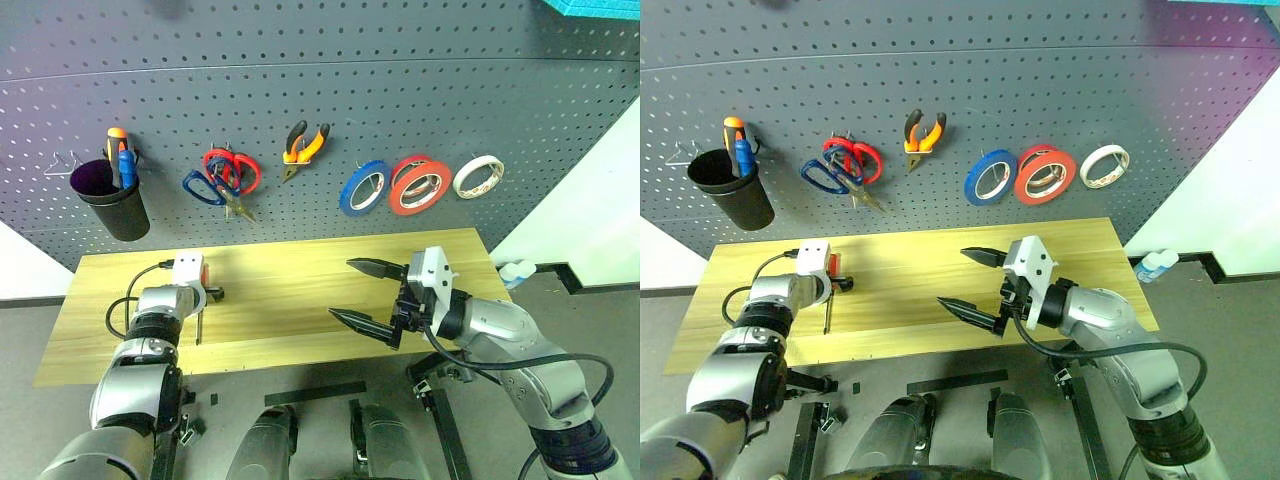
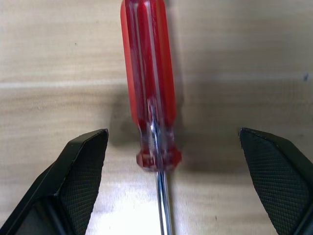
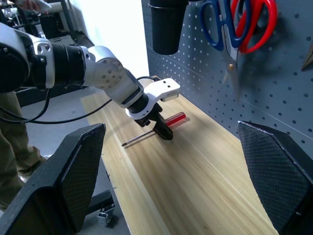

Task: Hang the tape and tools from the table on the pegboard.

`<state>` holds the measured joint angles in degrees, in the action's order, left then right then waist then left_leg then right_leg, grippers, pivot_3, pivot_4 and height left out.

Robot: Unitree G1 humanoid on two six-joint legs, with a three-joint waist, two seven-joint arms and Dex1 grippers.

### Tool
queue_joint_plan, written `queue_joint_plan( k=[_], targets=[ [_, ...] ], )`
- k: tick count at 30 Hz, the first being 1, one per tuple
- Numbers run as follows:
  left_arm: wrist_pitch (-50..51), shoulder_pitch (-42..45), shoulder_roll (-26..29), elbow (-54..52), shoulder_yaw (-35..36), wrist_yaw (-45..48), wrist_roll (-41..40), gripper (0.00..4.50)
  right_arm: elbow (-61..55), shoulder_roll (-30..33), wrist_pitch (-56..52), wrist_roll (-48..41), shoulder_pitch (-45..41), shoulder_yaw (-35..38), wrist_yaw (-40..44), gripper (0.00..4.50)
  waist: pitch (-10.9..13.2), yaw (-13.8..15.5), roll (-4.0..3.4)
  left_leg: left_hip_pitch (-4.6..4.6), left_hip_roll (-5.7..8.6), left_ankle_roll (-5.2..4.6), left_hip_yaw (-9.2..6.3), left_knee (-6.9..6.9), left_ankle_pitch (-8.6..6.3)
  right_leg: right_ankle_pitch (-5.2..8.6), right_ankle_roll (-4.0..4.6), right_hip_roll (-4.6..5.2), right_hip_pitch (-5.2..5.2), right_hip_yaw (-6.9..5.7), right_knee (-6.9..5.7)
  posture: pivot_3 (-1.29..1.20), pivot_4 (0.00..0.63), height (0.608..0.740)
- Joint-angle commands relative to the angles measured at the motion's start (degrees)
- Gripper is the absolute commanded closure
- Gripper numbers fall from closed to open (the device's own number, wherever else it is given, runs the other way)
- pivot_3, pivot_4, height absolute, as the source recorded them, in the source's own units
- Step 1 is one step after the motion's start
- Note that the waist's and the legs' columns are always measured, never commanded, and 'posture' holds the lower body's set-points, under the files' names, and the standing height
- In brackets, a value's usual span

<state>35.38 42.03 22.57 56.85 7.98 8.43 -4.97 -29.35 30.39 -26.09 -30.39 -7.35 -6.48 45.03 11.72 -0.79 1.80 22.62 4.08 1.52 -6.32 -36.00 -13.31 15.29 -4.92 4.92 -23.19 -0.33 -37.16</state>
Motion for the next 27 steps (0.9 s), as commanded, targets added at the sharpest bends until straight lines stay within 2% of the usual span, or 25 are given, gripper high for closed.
queue_joint_plan(
  k=[1, 4, 7, 11, 16, 17, 23, 27],
  targets=[
    [-3.3, 2.2, 0.8, 3.5, 0.4, -0.1, 0.7, 0.04, -3.4, 0.6, -0.2, -1.0, 0.5, 1.2, -0.3, 0.0, 0.0, 0.0, 0.01, 0.02, 0.0, -0.01, 0.0, 0.0, -0.01, 0.0, -0.01, 0.01, -0.01, 0.0, 0.0, -0.07, 0.227, 0.74],
    [-3.9, 3.2, 0.7, 6.1, 1.0, -0.7, 0.4, 0.04, -3.6, 0.7, -0.3, -1.0, 0.9, 1.2, -0.5, 0.0, 0.1, -0.1, 0.01, 0.02, 0.0, -0.02, 0.01, 0.01, -0.02, 0.01, -0.02, 0.01, -0.02, 0.0, 0.0, -0.08, 0.229, 0.74],
    [-4.0, 3.6, 0.6, 7.5, 1.6, -1.9, 0.3, 0.58, -3.8, 0.8, -0.4, -1.0, 1.0, 1.4, -0.7, 0.0, 0.1, -0.1, 0.01, 0.02, 0.0, -0.03, 0.01, 0.01, -0.02, 0.02, -0.03, 0.02, -0.02, -0.01, 0.01, -0.08, 0.229, 0.74],
    [-4.5, 3.6, 0.8, 8.1, 1.7, -2.0, 0.3, 1.81, -3.8, 0.9, -0.5, -1.0, 1.2, 1.6, -0.9, 0.0, 0.1, -0.2, 0.01, 0.02, 0.0, -0.04, 0.01, 0.02, -0.02, 0.02, -0.04, 0.02, -0.02, -0.01, 0.01, -0.08, 0.229, 0.74],
    [-4.4, 3.5, 1.0, 8.4, 2.1, -2.6, 0.4, 3.57, -3.3, 1.0, -0.4, -0.9, 0.9, 1.8, -0.8, 0.0, 0.1, -0.2, 0.01, 0.02, 0.0, -0.04, 0.01, 0.03, -0.03, 0.03, -0.05, 0.02, -0.02, -0.01, 0.01, -0.08, 0.226, 0.74],
    [-4.3, 3.4, 1.1, 8.4, 2.2, -2.7, 0.4, 3.69, -3.3, 1.0, -0.4, -0.9, 0.8, 1.8, -0.8, 0.0, 0.1, -0.2, 0.0, 0.02, 0.0, -0.04, 0.01, 0.03, -0.03, 0.03, -0.05, 0.02, -0.02, -0.02, 0.02, -0.08, 0.226, 0.74],
    [-3.5, 2.5, 1.8, 6.3, 1.7, -0.3, 0.5, 3.7, -2.5, 0.9, -0.1, -0.7, 0.0, 1.6, -0.5, 0.0, 0.1, -0.3, 0.0, 0.02, 0.0, -0.04, 0.01, 0.04, -0.03, 0.03, -0.06, 0.02, -0.02, -0.02, 0.03, -0.08, 0.217, 0.74],
    [-3.3, -1.9, 3.5, -3.2, 0.7, 7.5, -0.5, 3.7, -1.7, 0.9, 0.3, -0.4, -0.7, 1.8, -0.2, 0.0, 0.1, -0.4, 0.0, 0.03, 0.0, -0.04, 0.02, 0.08, -0.03, 0.03, -0.06, 0.03, -0.05, -0.02, 0.05, -0.08, 0.202, 0.74]
  ],
)
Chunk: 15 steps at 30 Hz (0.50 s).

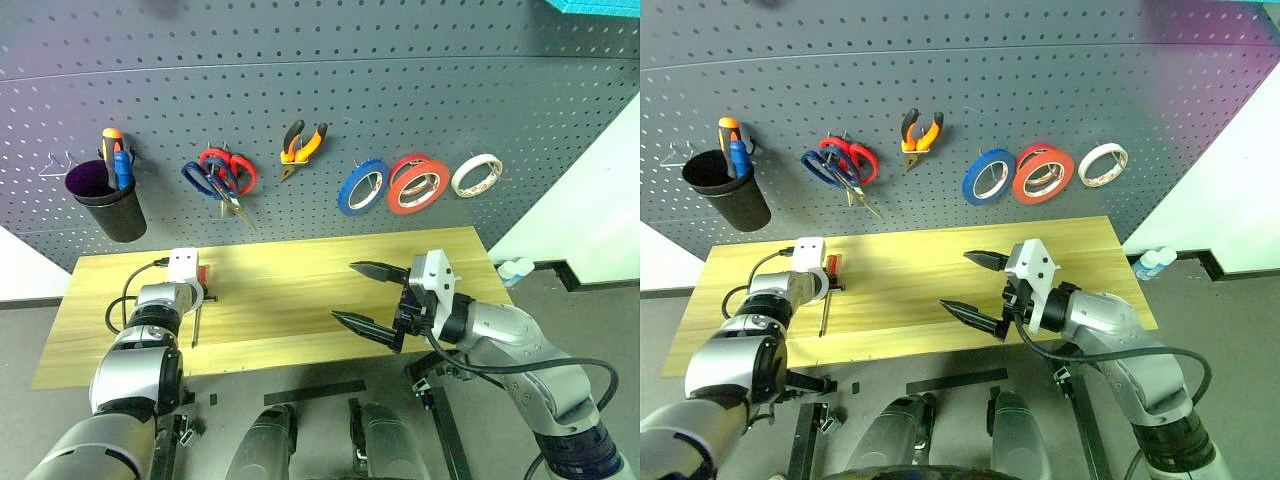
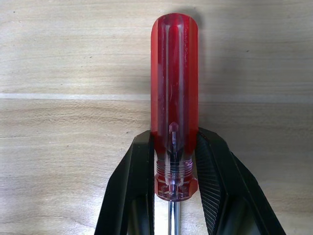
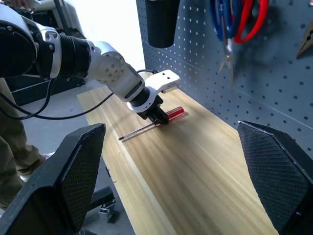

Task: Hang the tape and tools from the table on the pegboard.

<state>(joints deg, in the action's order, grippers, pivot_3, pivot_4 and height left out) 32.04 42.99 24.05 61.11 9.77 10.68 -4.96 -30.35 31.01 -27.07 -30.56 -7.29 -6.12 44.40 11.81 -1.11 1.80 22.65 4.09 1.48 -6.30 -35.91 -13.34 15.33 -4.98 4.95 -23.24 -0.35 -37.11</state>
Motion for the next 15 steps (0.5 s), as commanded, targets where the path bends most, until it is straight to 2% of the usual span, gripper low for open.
queue_joint_plan(
  k=[1, 6, 11, 15],
  targets=[
    [-0.3, -4.5, 2.6, -10.6, -1.5, 7.1, -0.6, 3.7, -0.3, 0.3, 1.4, -0.1, -1.0, 1.5, 0.5, 0.0, 0.0, -0.1, 0.0, 0.01, 0.0, 0.0, 0.0, 0.01, 0.0, 0.0, 0.0, 0.0, -0.02, 0.01, 0.01, -0.07, 0.198, 0.74],
    [-1.9, -18.3, 6.2, -34.0, 1.0, 16.8, -5.3, 3.7, 1.4, -0.3, 2.7, 0.8, -2.0, 1.0, 1.1, 0.0, 0.0, 0.2, -0.01, 0.28, -0.01, 0.0, -0.01, 0.05, -0.01, -0.01, 0.04, 0.07, -0.3, 0.04, 0.03, -0.04, 0.179, 0.74],
    [-5.9, -29.0, 8.1, -50.1, 3.2, 24.2, -10.2, 3.7, 4.5, -1.0, 4.3, 1.9, -4.3, 0.0, 2.4, 0.0, 0.0, 0.5, -0.03, 0.47, -0.01, 0.0, -0.03, 0.0, -0.01, -0.03, 0.09, 0.12, -0.42, 0.04, 0.09, -0.01, 0.165, 0.74],
    [-8.4, -34.3, 8.5, -58.9, 4.7, 27.7, -13.1, 3.7, 5.9, -1.4, 5.5, 1.9, -6.0, -0.2, 3.9, 0.0, 0.0, 0.8, -0.05, 0.58, 0.01, -0.02, -0.03, -0.02, -0.02, -0.03, 0.1, 0.14, -0.46, 0.02, 0.15, 0.0, 0.152, 0.74]
  ],
)
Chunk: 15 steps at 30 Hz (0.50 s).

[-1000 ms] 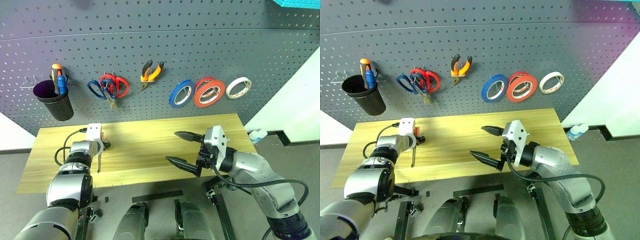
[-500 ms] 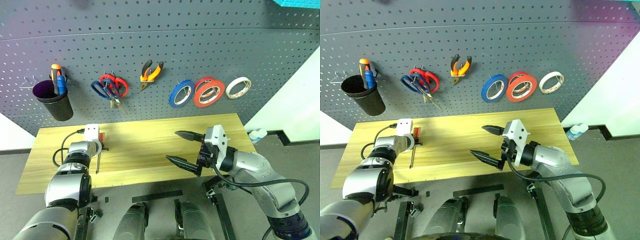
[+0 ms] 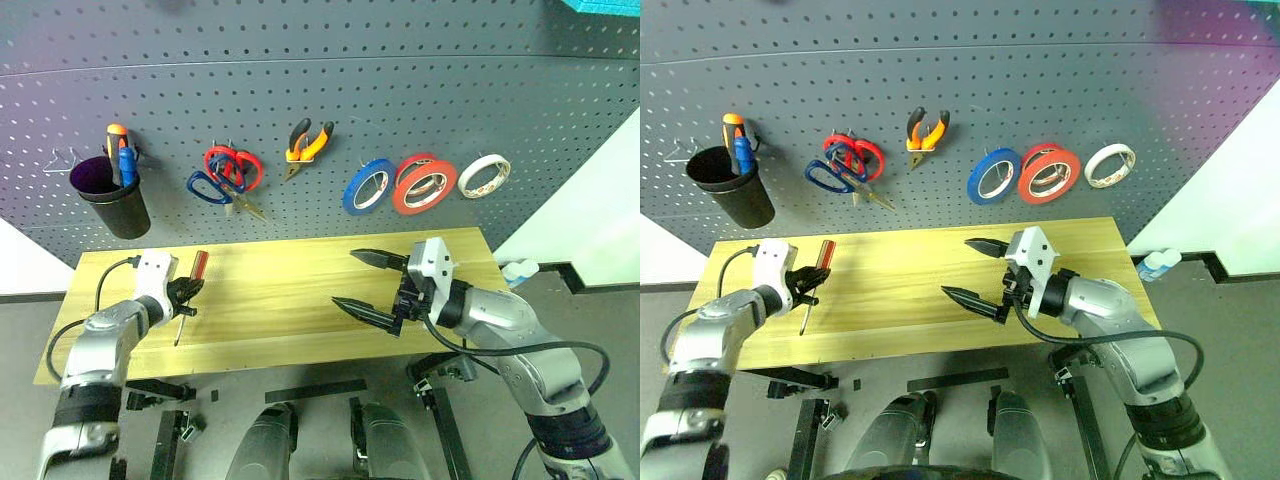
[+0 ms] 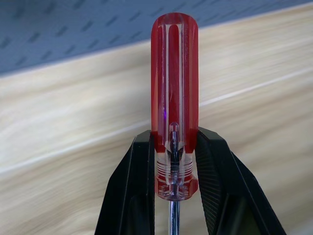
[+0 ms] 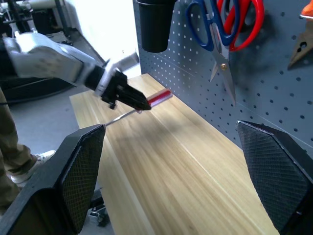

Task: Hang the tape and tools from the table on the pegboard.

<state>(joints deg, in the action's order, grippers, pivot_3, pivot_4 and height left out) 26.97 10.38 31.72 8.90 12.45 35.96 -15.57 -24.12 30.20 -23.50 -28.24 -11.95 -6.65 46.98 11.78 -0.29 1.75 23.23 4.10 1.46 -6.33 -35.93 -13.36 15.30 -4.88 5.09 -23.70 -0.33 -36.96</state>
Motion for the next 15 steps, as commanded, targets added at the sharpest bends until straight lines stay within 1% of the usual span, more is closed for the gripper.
queue_joint_plan(
  k=[1, 5, 8, 11, 15],
  targets=[
    [-4.3, -2.2, 0.5, -8.3, 2.7, 3.1, -3.6, 3.7, -0.6, -1.0, 2.0, -1.7, -1.9, 0.9, 1.9, 0.0, 0.0, 0.0, 0.0, 0.03, 0.0, 0.0, 0.0, 0.0, 0.0, 0.0, 0.0, 0.0, -0.03, 0.0, 0.0, 0.01, 0.147, 0.74],
    [-8.0, -3.6, -1.4, -15.0, 6.8, 5.0, -9.7, 3.7, -2.5, -1.7, 0.6, -6.6, -3.9, 3.1, 3.1, 0.0, 0.0, 0.6, 0.0, 0.07, -0.01, 0.0, 0.0, -0.02, 0.0, 0.0, -0.01, -0.03, -0.11, -0.02, -0.04, 0.01, 0.135, 0.74],
    [-9.5, -3.8, -1.7, -18.9, 8.7, 5.8, -12.8, 3.7, -2.2, -1.4, -0.1, -9.0, -5.1, 4.3, 4.1, 0.0, -0.1, 0.9, -0.01, 0.08, -0.01, 0.01, 0.01, -0.03, 0.01, -0.01, -0.01, -0.05, -0.11, -0.02, -0.03, 0.02, 0.123, 0.74],
    [-8.2, -3.9, -0.6, -21.7, 9.4, 6.3, -14.9, 3.7, -1.7, -0.9, -0.7, -10.1, -5.9, 4.9, 5.1, 0.0, -0.2, 1.0, -0.06, 0.08, 0.0, 0.01, 0.02, -0.05, 0.01, -0.01, -0.02, -0.08, -0.09, -0.02, -0.04, 0.03, 0.116, 0.74],
    [-5.7, -2.6, 1.3, -24.2, 12.1, 6.7, -20.1, 3.7, -1.2, -0.4, -1.1, -10.6, -6.6, 5.1, 6.0, 0.0, -0.2, 1.0, -0.05, 0.08, 0.0, 0.01, 0.02, -0.1, 0.01, -0.02, -0.02, -0.11, -0.08, -0.03, -0.09, 0.04, 0.113, 0.74]
  ],
)
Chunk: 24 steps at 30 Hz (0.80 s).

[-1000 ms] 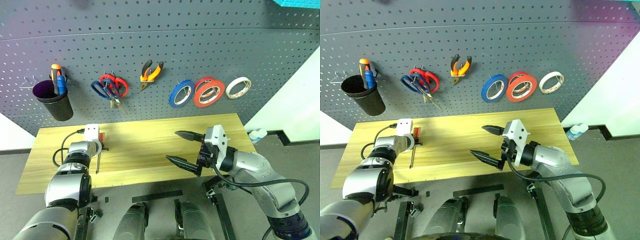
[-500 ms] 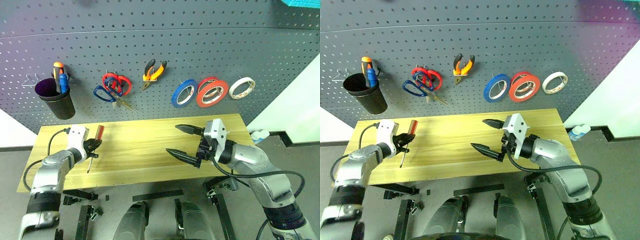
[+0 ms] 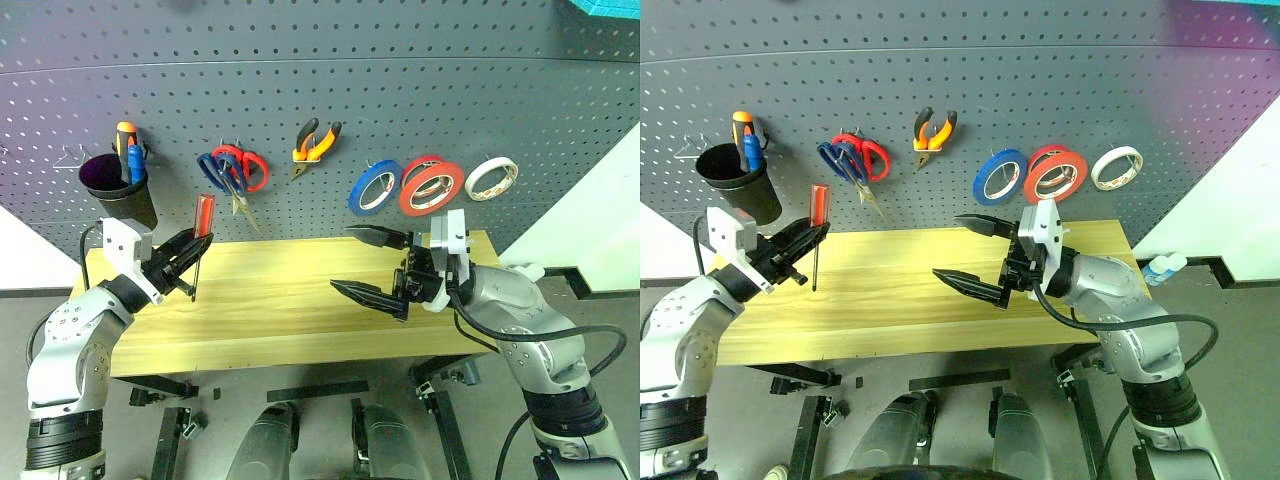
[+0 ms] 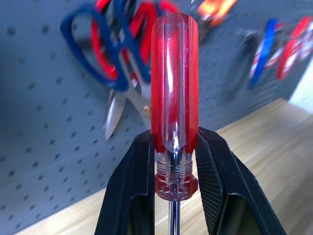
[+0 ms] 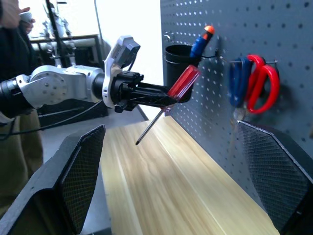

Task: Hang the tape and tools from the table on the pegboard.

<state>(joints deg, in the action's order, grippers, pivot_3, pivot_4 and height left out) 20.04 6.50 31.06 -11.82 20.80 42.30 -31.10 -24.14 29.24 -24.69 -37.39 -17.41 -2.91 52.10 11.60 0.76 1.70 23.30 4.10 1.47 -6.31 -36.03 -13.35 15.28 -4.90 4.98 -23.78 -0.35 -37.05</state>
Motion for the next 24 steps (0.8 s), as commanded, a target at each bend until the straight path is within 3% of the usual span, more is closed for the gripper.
queue_joint_plan(
  k=[1, 16, 24],
  targets=[
    [2.1, 2.1, 2.7, -3.8, 4.9, 0.3, -6.2, 3.7, -0.9, 0.6, 0.1, -1.4, -1.3, 1.3, 1.1, 0.0, 0.0, 0.0, 0.0, 0.0, 0.0, 0.0, 0.0, -0.01, 0.0, 0.0, 0.0, 0.0, 0.0, 0.0, -0.02, 0.04, 0.112, 0.74],
    [4.2, 20.3, 9.0, 0.7, 17.9, -8.1, -20.8, 3.7, 0.6, 0.9, 1.1, 1.1, -0.2, 0.5, 2.3, 0.0, 0.0, 0.0, 0.04, -0.03, 0.0, 0.07, 0.01, -0.11, 0.05, -0.03, -0.02, -0.19, 0.0, 0.01, -0.15, 0.04, 0.107, 0.74],
    [-6.1, 26.8, 11.7, 12.1, 15.7, -10.6, -9.0, 3.7, 0.7, 0.4, 1.3, 1.6, 0.1, 0.1, 2.4, 0.0, -0.1, 0.0, 0.06, -0.09, -0.03, 0.16, 0.08, -0.13, 0.11, -0.09, -0.03, -0.27, 0.02, 0.03, -0.19, 0.04, 0.104, 0.74]
  ],
)
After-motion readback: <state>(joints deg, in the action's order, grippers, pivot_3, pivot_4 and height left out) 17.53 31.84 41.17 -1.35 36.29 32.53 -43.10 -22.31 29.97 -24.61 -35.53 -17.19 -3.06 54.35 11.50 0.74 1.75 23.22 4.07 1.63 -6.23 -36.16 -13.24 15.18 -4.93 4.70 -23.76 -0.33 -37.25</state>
